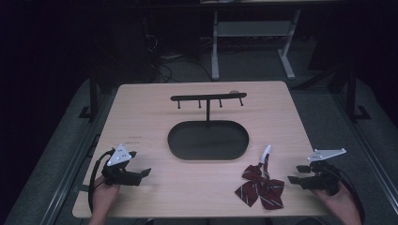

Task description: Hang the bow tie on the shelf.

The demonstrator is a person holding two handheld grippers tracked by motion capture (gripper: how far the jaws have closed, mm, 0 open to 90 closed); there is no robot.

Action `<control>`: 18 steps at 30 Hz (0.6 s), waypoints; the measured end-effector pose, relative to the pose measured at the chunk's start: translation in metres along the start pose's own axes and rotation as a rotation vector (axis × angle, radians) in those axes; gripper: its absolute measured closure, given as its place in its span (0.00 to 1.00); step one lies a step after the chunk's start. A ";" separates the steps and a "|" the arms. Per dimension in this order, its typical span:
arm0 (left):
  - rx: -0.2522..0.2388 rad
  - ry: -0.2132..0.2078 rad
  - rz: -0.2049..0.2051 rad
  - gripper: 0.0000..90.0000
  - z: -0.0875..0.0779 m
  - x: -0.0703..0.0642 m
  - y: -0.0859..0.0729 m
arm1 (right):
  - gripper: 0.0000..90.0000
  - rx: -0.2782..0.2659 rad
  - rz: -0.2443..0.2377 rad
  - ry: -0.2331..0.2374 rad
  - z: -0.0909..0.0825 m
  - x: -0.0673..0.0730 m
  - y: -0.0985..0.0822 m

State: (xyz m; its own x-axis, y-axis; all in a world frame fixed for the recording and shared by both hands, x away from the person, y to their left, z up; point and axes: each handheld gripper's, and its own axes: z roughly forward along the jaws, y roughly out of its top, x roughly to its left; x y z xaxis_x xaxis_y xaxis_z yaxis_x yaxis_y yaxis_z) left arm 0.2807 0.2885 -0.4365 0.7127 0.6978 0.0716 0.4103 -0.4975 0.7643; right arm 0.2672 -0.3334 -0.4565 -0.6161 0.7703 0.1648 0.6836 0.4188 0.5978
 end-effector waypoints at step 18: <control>-0.005 -0.003 -0.017 0.15 -0.001 -0.003 -0.003 | 0.41 -0.009 -0.019 0.018 0.004 0.004 0.011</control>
State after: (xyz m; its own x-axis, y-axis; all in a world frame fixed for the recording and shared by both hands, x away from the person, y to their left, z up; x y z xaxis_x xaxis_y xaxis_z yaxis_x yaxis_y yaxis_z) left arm 0.2766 0.2881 -0.4385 0.7078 0.7041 0.0567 0.4192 -0.4833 0.7686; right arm 0.2734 -0.3237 -0.4520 -0.6357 0.7535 0.1678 0.6684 0.4286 0.6078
